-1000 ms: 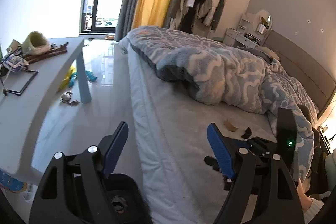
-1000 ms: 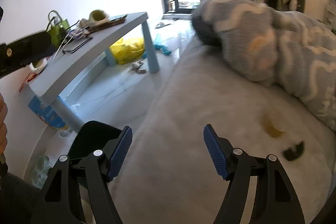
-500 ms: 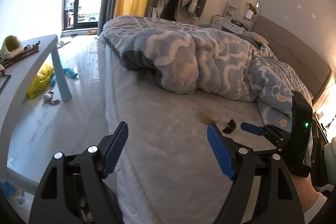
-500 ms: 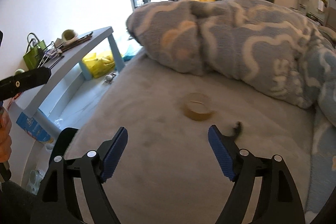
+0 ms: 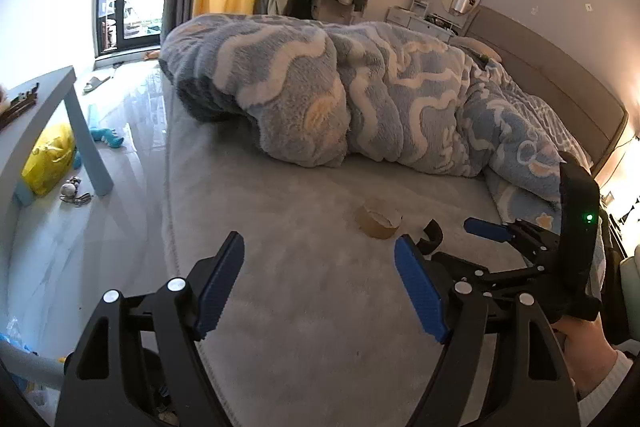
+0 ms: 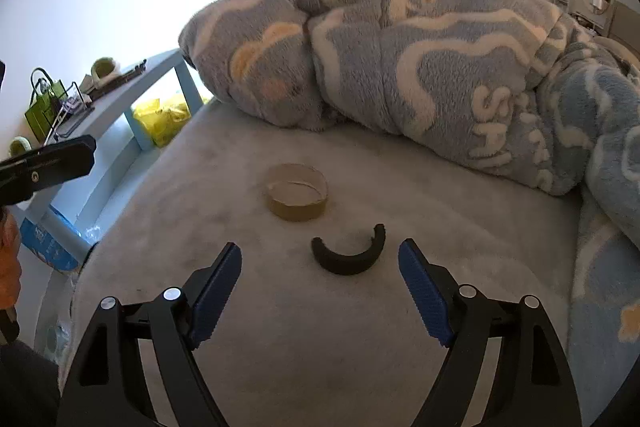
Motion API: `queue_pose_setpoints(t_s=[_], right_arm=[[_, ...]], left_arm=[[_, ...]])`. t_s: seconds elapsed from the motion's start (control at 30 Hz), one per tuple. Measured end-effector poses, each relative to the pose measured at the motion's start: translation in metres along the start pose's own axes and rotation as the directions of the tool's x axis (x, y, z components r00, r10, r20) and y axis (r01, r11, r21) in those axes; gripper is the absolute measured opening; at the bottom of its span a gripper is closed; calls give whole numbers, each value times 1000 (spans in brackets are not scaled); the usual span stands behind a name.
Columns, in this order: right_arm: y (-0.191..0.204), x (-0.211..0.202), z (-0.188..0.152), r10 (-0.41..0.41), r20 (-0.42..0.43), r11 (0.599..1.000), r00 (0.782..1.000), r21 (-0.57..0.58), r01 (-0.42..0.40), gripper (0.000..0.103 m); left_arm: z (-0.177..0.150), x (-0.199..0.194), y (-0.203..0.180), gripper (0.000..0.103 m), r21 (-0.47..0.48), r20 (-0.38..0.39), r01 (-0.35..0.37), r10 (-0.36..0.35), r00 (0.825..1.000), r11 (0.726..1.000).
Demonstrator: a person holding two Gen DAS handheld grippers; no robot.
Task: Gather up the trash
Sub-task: 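Move both open tools back over the bed toward the clip and cardboard ring, then grasp the black curved clip with the right tool while the left tool grasps the cardboard ring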
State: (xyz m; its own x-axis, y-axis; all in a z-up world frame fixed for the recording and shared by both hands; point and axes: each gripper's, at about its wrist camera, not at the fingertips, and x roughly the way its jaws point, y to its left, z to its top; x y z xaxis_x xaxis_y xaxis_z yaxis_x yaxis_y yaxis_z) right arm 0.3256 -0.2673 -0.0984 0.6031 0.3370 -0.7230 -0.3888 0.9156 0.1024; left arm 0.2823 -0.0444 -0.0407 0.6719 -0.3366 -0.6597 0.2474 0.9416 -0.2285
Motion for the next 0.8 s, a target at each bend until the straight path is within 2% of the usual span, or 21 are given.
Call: queue_pose_setpoints(t_s=[0.17, 0.27, 0.43, 0.53, 0.8], right_arm=[[-7, 20, 5, 12, -36, 999, 999, -32, -13, 82], [-11, 31, 6, 26, -67, 999, 997, -39, -28, 65], [-19, 41, 8, 32, -103, 998, 994, -42, -37, 50], [-24, 41, 11, 42, -100, 998, 994, -33, -45, 49], [-51, 27, 16, 16, -39, 1000, 999, 11, -15, 49]], left_arm=[[9, 22, -4, 80, 22, -18, 14, -14, 1000, 1000], [13, 34, -6, 82, 41, -34, 27, -26, 999, 999], [17, 51, -11, 86, 72, -47, 55, -52, 998, 996], [18, 59, -12, 89, 68, -53, 79, -76, 996, 994], [20, 84, -39, 90, 144, -71, 89, -79, 994, 986]])
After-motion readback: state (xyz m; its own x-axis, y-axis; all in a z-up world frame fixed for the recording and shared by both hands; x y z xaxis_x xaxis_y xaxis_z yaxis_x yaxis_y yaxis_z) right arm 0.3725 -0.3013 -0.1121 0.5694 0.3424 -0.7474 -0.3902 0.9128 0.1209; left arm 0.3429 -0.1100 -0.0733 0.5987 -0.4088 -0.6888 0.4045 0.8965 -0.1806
